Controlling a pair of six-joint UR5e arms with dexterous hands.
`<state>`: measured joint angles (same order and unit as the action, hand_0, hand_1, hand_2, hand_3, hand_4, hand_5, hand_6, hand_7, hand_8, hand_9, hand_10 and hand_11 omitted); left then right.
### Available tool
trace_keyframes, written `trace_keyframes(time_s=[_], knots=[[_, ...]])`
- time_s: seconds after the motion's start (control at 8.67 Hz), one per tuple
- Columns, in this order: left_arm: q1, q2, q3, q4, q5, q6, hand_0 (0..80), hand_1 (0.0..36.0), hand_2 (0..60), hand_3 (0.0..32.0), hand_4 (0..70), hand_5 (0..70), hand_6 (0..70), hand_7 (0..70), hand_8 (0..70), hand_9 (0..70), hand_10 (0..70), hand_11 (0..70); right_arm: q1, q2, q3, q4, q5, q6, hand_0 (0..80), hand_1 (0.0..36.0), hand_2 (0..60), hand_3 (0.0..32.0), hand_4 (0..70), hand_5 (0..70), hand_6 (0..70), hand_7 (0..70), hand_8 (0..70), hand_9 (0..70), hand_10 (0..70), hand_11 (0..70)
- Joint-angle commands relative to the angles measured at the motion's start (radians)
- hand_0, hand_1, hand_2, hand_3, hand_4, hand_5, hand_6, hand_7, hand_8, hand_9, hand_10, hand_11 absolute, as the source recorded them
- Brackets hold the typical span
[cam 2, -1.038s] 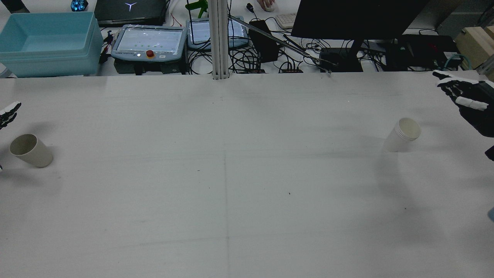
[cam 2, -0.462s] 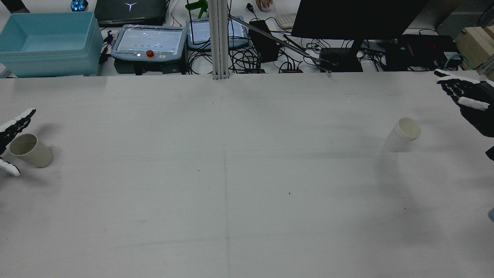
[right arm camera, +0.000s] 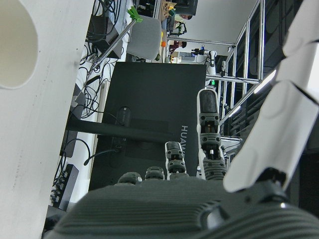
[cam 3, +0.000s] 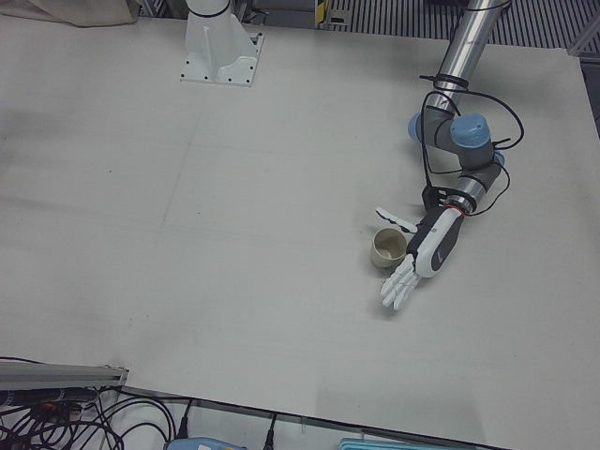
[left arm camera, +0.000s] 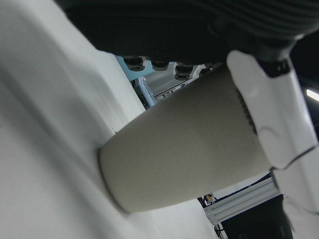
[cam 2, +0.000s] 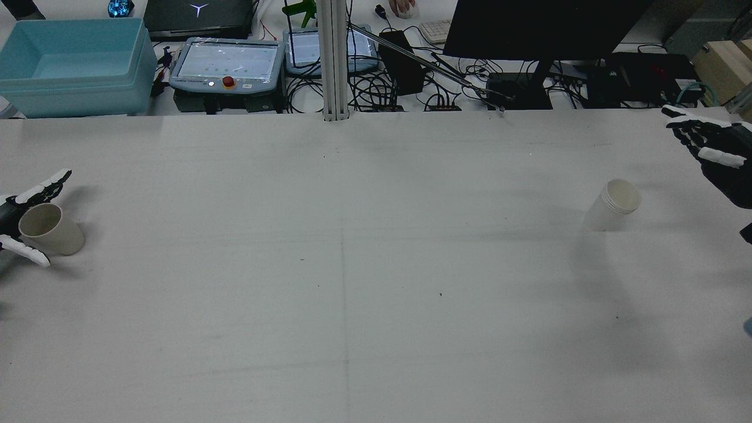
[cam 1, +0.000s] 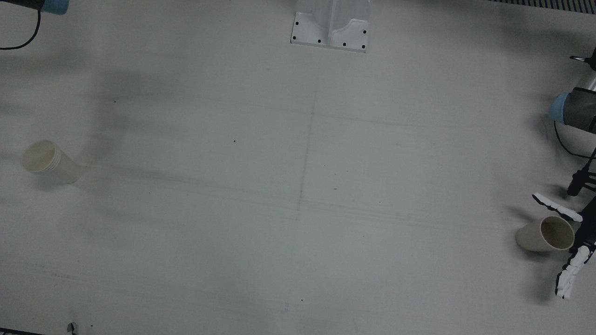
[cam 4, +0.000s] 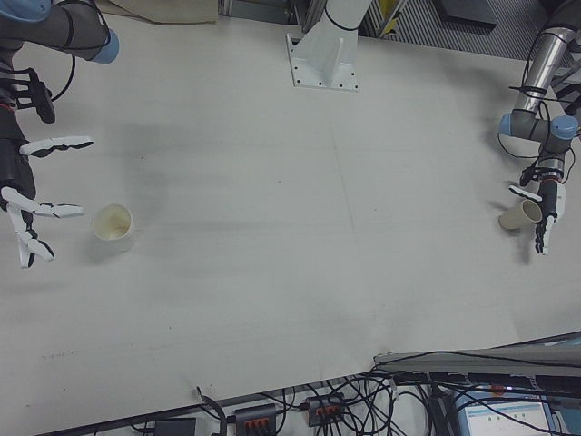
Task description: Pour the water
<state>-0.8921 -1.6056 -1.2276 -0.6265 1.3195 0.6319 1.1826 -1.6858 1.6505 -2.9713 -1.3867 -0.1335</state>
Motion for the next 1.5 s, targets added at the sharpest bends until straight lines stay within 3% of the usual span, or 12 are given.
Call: trace_keyframes(time_s=[0.0,0.12,0.23,0.35,0.46,0.58,0.69,0.81,0.92,1.04,1.27,1.38], knots=[[0.001,-0.004,0.0,-0.004,-0.003,0.0,48.6,10.6,0.0,0.0,13.7,0.7,3.7,5.2,0.0,0.0,1.1,3.2,0.0,-0.003,-0.001,0.0,0.0,0.0,47.7,12.1,9.1,0.0,24.8,21.2,8.1,16.2,1.3,2.9,0.0,0.5],[0.001,-0.004,0.0,-0.002,-0.005,0.0,49.7,11.2,0.2,0.0,22.5,7.4,4.8,5.3,0.0,0.0,1.7,3.9,0.0,-0.008,0.0,0.001,0.0,0.0,47.7,12.1,9.1,0.0,24.8,21.1,7.9,16.1,1.3,2.9,0.0,0.5],[0.001,-0.004,0.0,-0.002,-0.005,-0.001,51.4,12.2,4.1,0.0,41.2,29.7,6.4,5.8,0.2,0.0,3.1,5.5,0.002,-0.008,-0.001,0.002,0.0,0.0,47.7,12.2,9.2,0.0,24.6,21.2,7.7,15.6,1.1,2.7,0.0,0.4],[0.001,-0.004,-0.003,-0.002,-0.006,-0.001,53.4,14.3,8.9,0.0,60.4,47.0,8.3,7.6,0.6,0.1,3.8,6.4,0.002,-0.008,-0.003,0.002,0.0,0.002,47.8,12.3,9.4,0.0,24.7,21.2,7.6,15.5,1.0,2.7,0.0,0.6],[0.001,-0.004,-0.01,0.005,-0.022,-0.003,54.1,14.8,11.6,0.0,70.0,60.9,9.6,9.2,0.9,0.4,4.6,7.3,0.002,-0.008,-0.003,0.0,0.0,0.002,47.7,12.4,9.1,0.0,24.6,21.1,7.5,15.4,0.9,2.5,0.0,0.5],[0.001,-0.002,-0.013,0.007,-0.025,-0.012,54.4,14.5,12.2,0.0,70.0,70.0,11.3,11.0,1.2,0.8,5.0,7.7,0.002,-0.008,-0.005,0.001,0.0,0.002,47.8,12.5,9.1,0.0,25.0,21.1,7.4,15.1,1.0,2.6,0.0,0.6],[0.001,-0.004,-0.018,0.008,-0.025,-0.023,56.7,15.8,12.4,0.0,70.0,70.0,13.4,12.4,2.4,2.2,5.7,8.7,0.002,-0.015,-0.006,0.005,0.0,0.005,47.8,12.5,9.4,0.0,25.3,21.3,7.3,15.1,0.9,2.6,0.0,0.7],[0.001,-0.002,-0.021,0.017,-0.025,-0.055,69.7,24.8,20.8,0.0,70.0,70.0,15.1,13.8,4.0,3.9,6.8,11.1,0.015,-0.021,-0.006,0.014,-0.002,0.04,47.9,12.5,9.4,0.0,25.0,21.2,7.2,14.8,0.9,2.5,0.0,0.6],[0.001,-0.002,-0.026,0.033,-0.026,-0.101,80.0,36.0,60.0,0.0,70.0,70.0,16.9,15.6,5.5,5.5,8.2,14.3,0.082,-0.035,-0.005,0.015,-0.008,0.084,47.9,12.5,9.5,0.0,24.3,21.1,7.1,14.5,0.8,2.5,0.0,0.6],[-0.001,-0.002,-0.041,0.053,-0.04,-0.141,78.8,36.0,60.0,0.0,70.0,70.0,17.0,16.2,5.8,6.0,8.5,14.9,0.11,-0.043,-0.02,0.05,-0.012,0.074,48.0,12.8,9.8,0.0,24.2,21.1,7.4,14.8,0.9,2.6,0.0,0.6],[0.001,0.0,-0.126,0.152,-0.062,-0.193,72.8,36.0,60.0,0.0,70.0,70.0,16.8,16.7,5.6,6.0,8.8,15.3,0.082,-0.037,-0.258,0.273,-0.011,0.033,48.0,13.1,13.2,0.0,27.8,21.0,9.8,15.6,1.7,2.8,0.8,2.1],[0.001,-0.002,-0.173,0.181,-0.062,-0.198,69.6,36.0,60.0,0.0,70.0,70.0,16.8,16.6,5.5,5.9,8.7,15.2,0.074,0.022,-0.384,0.299,-0.015,-0.045,48.8,14.6,15.8,0.0,29.6,21.6,11.0,16.5,1.9,2.6,1.0,2.4]])
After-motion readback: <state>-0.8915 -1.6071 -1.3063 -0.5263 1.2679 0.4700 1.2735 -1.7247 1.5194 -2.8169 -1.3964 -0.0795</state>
